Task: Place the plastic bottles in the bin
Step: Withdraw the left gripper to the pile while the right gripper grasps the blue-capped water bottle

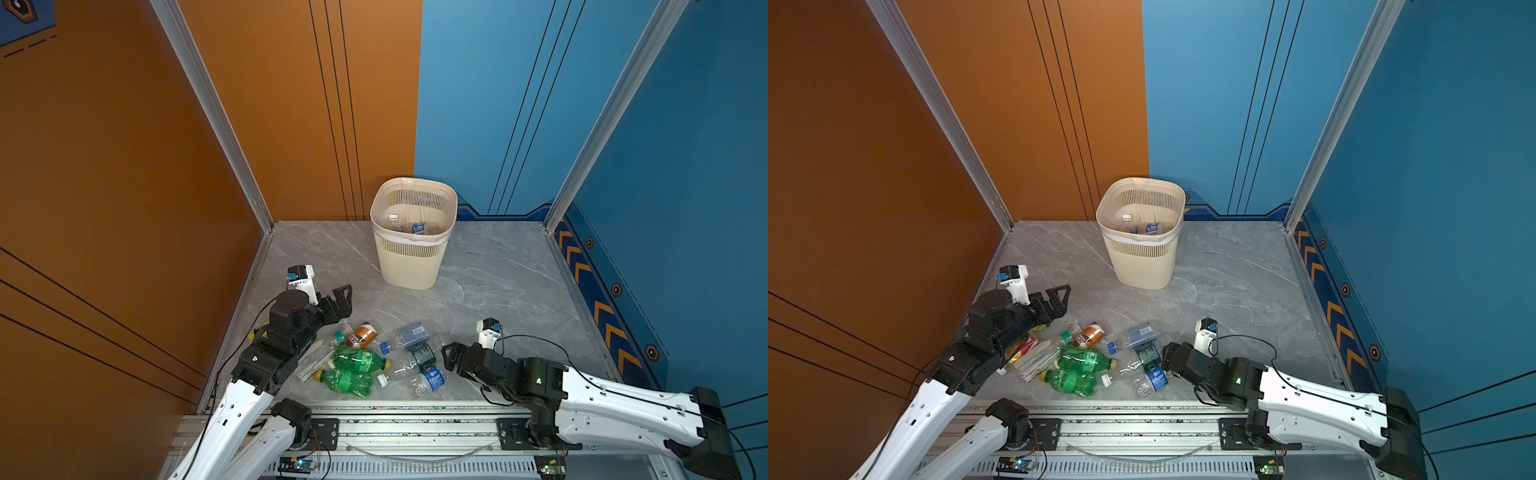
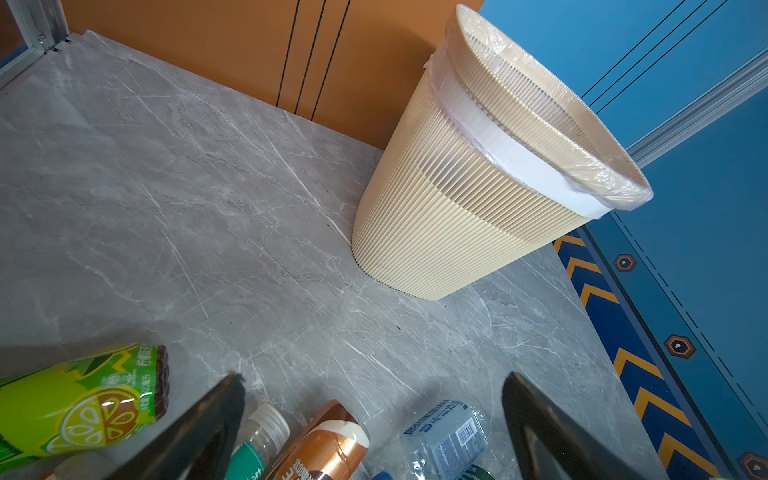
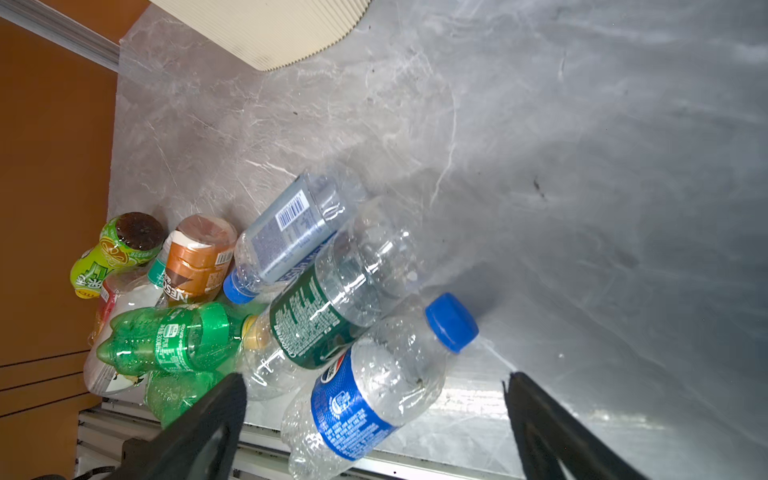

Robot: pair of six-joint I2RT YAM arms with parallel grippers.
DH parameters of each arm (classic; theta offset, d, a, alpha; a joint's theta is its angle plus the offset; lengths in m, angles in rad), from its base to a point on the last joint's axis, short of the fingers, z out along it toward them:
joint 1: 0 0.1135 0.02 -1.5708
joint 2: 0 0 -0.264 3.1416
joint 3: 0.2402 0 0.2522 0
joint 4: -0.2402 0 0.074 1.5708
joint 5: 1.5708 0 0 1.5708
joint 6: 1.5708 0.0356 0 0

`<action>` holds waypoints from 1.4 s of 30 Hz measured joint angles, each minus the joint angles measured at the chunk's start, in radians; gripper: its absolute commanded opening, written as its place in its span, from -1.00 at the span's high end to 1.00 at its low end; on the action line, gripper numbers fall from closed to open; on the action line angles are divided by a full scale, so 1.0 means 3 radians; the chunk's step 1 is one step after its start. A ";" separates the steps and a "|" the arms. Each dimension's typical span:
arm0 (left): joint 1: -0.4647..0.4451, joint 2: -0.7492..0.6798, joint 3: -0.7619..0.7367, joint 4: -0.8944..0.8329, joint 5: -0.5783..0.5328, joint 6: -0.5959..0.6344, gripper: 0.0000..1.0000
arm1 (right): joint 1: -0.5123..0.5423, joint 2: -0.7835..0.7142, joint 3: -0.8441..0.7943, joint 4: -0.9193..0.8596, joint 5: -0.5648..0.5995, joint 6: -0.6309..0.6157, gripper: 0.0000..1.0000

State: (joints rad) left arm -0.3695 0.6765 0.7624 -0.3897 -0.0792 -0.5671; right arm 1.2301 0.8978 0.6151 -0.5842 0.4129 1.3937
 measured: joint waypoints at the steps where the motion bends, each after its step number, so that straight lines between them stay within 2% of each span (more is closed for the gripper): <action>1: 0.0014 -0.0017 -0.0004 -0.0015 0.0003 0.0000 -0.95 | 0.0081 0.0022 -0.0027 0.0004 0.0038 0.0109 -0.92; 7: 0.0079 -0.0118 -0.0008 -0.0131 0.0055 0.0004 -0.95 | 0.0439 0.0301 -0.0107 0.0177 0.0207 0.0688 -0.86; 15: 0.0144 -0.0170 -0.0008 -0.0271 0.0187 0.0057 -0.95 | 0.0582 0.0697 -0.0158 0.0557 0.0244 0.1026 -0.81; 23: 0.0169 -0.0242 -0.0009 -0.0380 0.0247 0.0067 -0.95 | 0.0567 0.0899 -0.0280 0.0858 0.0286 0.1205 -0.76; 32: 0.0214 -0.0343 -0.0022 -0.0456 0.0267 0.0066 -0.95 | 0.0397 0.1184 -0.0334 0.1138 0.0233 0.1230 -0.66; 42: 0.0262 -0.0357 -0.0066 -0.0518 0.0268 0.0053 -0.95 | 0.0142 0.1367 -0.0362 0.1410 0.0100 0.1191 -0.31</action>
State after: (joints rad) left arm -0.2909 0.5694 0.7425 -0.5449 0.0013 -0.5510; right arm 1.2728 1.3079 0.5064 -0.1612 0.4431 1.7512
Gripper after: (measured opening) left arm 0.976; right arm 0.684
